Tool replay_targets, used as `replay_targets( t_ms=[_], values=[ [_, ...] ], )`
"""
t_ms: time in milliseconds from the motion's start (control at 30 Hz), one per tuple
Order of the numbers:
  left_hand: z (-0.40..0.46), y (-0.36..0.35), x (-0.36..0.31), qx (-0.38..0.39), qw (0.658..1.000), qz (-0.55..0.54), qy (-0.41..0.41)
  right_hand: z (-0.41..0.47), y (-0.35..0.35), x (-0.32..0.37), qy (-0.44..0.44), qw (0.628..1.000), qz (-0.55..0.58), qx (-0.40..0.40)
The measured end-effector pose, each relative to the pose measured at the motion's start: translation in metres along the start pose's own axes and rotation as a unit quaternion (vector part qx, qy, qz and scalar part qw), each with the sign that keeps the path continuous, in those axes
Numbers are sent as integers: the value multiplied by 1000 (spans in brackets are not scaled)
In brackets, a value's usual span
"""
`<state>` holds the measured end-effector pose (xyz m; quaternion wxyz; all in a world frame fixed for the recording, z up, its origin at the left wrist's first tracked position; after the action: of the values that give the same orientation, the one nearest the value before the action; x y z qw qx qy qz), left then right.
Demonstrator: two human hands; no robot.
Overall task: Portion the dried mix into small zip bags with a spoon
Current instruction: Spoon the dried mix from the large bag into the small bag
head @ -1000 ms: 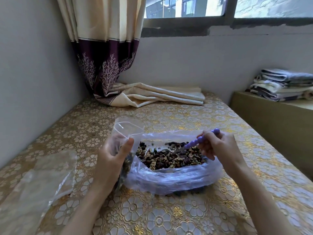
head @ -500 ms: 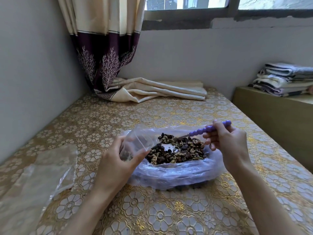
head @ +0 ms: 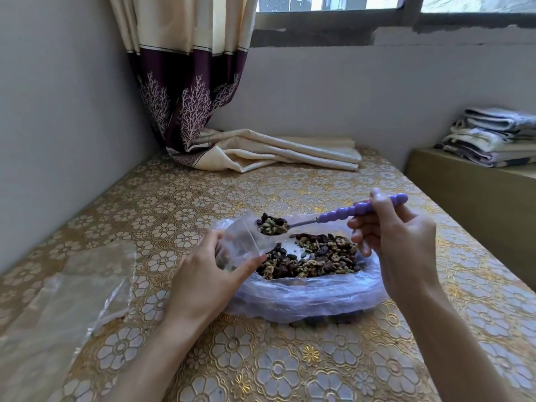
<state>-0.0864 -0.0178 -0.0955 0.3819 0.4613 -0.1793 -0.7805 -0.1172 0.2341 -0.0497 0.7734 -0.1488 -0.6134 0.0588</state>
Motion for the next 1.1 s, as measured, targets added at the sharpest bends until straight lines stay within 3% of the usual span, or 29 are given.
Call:
replay_targets(
  t_ms=[267, 400, 567, 767, 967, 1100],
  values=[
    [0, -1, 1, 6, 1000, -17, -3, -29, -49, -4, 44, 985, -50, 160],
    [-1, 0, 1, -4, 1000, -28, -2, -32, -55, -10, 60, 977, -74, 189],
    [-1, 0, 2, -5, 998, -57, 8, -20, -39, -6, 39, 988, -17, 147],
    [-1, -1, 4, -13, 996, -87, 24, 5, 5, -15, -44, 995, 82, -17],
    [-2, 3, -1, -34, 994, -101, 18, 10, 16, -12, 25, 991, -115, -55],
    [-2, 7, -3, -49, 993, -107, 17, 10, 10, -17, 19, 989, -145, -32]
  ],
)
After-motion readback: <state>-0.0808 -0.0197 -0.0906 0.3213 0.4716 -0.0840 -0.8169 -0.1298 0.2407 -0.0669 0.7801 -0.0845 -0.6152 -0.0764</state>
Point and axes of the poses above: each hand's wrist, its own z-axis towards the middle knuckle, its own y-axis out of the back of the hand, x = y × z, the point moved 7 cm from there along z, towards the middle knuckle, and after that the axes turned 9 degrees about -y, right-handed, at the moved point
